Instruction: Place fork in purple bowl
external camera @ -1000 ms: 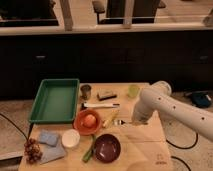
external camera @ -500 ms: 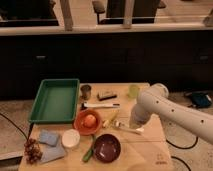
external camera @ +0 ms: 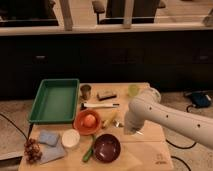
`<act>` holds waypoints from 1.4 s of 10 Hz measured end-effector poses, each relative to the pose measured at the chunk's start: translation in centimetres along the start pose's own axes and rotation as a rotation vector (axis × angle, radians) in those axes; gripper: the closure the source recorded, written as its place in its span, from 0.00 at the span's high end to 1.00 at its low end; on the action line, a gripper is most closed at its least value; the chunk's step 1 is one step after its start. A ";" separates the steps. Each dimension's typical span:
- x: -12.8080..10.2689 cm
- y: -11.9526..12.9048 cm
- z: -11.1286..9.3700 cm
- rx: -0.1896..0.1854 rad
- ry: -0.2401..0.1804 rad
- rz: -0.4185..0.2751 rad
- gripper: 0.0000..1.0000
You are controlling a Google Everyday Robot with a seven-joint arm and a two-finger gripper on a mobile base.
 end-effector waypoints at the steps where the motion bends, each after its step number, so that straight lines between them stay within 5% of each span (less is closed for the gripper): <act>1: -0.1 0.3 0.1 -0.009 0.007 0.000 0.00; 3: -1.5 0.2 0.3 -0.010 0.005 0.003 0.10; 10: 0.9 -3.4 1.1 -0.002 0.019 0.051 0.78; 14: 2.1 -4.7 2.6 0.006 0.015 0.062 0.80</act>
